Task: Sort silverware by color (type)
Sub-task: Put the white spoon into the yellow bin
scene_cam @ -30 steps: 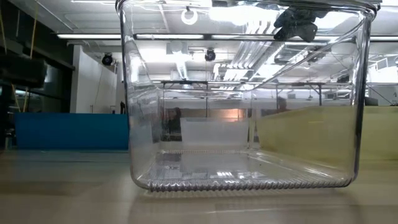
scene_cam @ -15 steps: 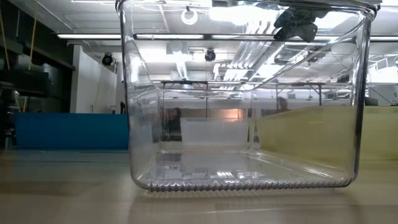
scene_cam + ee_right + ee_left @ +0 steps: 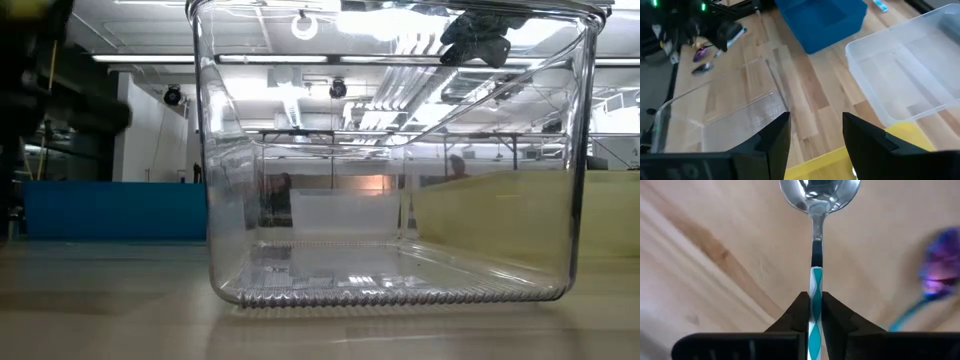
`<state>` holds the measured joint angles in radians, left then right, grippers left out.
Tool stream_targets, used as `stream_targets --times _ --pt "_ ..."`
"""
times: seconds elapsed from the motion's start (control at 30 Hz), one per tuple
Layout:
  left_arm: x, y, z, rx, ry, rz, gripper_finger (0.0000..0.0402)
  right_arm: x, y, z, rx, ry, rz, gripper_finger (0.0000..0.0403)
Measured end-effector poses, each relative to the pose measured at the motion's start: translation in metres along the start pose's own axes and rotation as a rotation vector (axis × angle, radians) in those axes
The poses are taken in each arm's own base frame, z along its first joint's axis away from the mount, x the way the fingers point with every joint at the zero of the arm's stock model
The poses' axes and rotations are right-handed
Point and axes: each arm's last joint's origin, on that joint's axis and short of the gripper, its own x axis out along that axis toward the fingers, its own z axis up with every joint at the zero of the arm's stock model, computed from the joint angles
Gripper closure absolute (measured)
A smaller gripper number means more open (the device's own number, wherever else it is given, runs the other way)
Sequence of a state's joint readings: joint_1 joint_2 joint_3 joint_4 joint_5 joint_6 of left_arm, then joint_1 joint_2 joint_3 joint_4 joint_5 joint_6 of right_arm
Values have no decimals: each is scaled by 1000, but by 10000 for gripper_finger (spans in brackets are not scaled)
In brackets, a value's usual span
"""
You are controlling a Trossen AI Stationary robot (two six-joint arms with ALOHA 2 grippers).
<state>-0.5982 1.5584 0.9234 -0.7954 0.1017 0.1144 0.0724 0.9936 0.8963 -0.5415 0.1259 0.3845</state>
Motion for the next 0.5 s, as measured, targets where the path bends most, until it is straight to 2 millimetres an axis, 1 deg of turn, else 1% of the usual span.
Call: stream_targets --times 0.1,0.23,0.37,0.5 --pt "-31 4 -14 -93 -64 -10 383 0 1 0 15 11 31 231" --pt "-78 13 -34 -274 -257 82 383 0 2 1 72 7 43 231" --pt "-120 28 -54 -504 -529 299 383 0 4 5 141 -35 84 231" --pt "-156 52 -63 -774 -851 538 383 -1 9 17 204 -145 150 231"
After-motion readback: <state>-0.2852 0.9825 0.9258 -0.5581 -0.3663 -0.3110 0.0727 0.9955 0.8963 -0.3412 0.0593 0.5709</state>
